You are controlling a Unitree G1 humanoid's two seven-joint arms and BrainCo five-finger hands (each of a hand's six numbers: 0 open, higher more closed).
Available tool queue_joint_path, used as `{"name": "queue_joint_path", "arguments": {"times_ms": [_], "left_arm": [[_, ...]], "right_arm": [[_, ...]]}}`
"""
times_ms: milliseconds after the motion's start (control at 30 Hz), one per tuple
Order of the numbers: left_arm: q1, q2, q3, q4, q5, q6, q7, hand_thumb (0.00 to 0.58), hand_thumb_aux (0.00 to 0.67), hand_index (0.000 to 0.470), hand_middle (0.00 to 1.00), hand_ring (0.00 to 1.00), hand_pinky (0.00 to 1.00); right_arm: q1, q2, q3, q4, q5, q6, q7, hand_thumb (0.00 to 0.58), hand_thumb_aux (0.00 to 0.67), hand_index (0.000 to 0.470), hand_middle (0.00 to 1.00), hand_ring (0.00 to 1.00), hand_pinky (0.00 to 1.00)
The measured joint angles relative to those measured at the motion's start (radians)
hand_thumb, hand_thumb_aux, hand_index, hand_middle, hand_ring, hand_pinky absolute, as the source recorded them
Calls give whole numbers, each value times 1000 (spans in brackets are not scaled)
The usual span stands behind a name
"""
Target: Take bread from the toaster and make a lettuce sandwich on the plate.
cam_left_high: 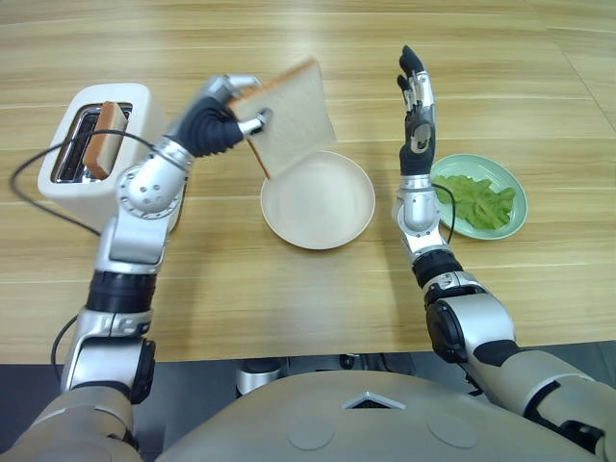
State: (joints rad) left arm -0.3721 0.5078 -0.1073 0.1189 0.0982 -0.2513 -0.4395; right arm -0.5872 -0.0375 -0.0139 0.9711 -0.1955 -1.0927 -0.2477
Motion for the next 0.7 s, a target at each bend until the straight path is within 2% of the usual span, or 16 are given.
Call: {"name": "queue_joint_path", "arguments": {"times_ms": [100,267,400,700], "left_arm": [[-40,-55,-60,167,-45,-59,-127,580,670,460,1000,1000,1000],[-123,-117,-121,385,-40,-126,-226,580,670,460,1000,1000,1000],[-186,-141,-146,549,-6,-199,-246,580,670,460,1000,1000,1000],[-237,-154,-168,702,84,-290,-207,580,670,460,1000,1000,1000]], "right_arm": [[-8,4,-2,8,2,1,1,0,0,0,0,0,0],[-16,9,3,17,1,0,2,0,0,0,0,0,0],[-21,10,5,28,-3,0,0,0,0,0,0,0,0],[-21,20,7,37,-12,-1,0,0,0,0,0,0,0]]}}
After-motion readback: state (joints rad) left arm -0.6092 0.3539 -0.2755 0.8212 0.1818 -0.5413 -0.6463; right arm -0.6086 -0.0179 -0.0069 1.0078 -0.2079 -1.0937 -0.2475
